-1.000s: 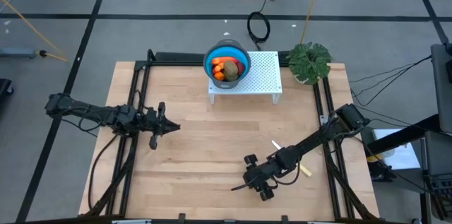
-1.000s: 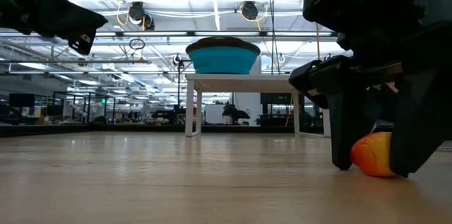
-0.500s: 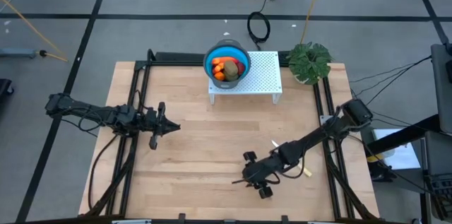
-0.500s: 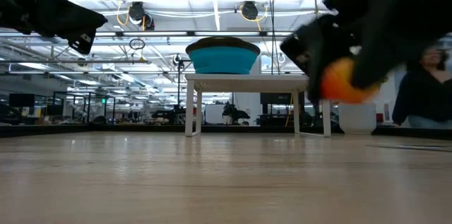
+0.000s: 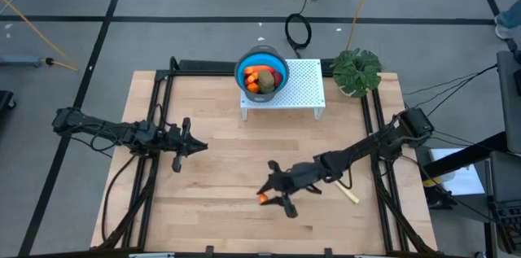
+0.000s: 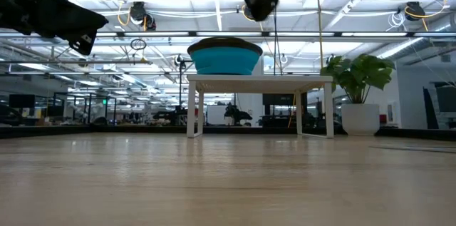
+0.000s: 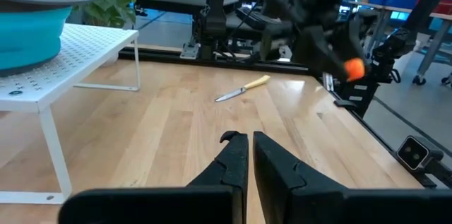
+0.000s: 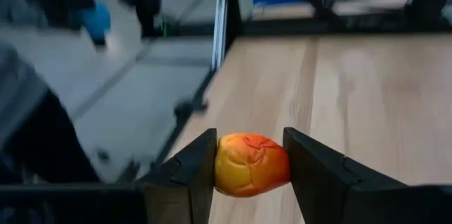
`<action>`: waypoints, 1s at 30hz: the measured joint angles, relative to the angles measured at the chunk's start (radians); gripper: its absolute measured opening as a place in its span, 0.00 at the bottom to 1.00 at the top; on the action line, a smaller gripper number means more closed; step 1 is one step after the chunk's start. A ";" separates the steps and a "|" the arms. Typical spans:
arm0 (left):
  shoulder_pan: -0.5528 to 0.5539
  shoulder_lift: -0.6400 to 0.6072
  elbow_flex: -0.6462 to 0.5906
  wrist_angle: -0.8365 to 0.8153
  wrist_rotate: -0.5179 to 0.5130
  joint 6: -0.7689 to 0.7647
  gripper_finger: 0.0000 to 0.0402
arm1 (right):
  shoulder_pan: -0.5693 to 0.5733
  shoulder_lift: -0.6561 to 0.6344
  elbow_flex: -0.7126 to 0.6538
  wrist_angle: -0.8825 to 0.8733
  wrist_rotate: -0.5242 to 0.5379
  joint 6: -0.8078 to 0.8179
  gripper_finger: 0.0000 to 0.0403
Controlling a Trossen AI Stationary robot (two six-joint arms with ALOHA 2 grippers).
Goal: Pick & Place Fruit
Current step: Put the peach into the blue strainer bowl on the shelf
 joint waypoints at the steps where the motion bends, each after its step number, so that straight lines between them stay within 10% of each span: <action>1: 0.000 0.000 0.000 0.000 0.000 0.000 0.05 | -0.010 0.000 0.000 0.036 0.000 0.013 0.37; 17: 0.000 0.000 0.000 -0.023 0.001 -0.008 0.05 | -0.158 0.000 0.000 0.463 0.028 0.390 0.37; 30: 0.000 0.000 0.000 -0.022 -0.002 -0.058 0.05 | -0.293 0.000 0.000 0.593 0.027 1.053 0.37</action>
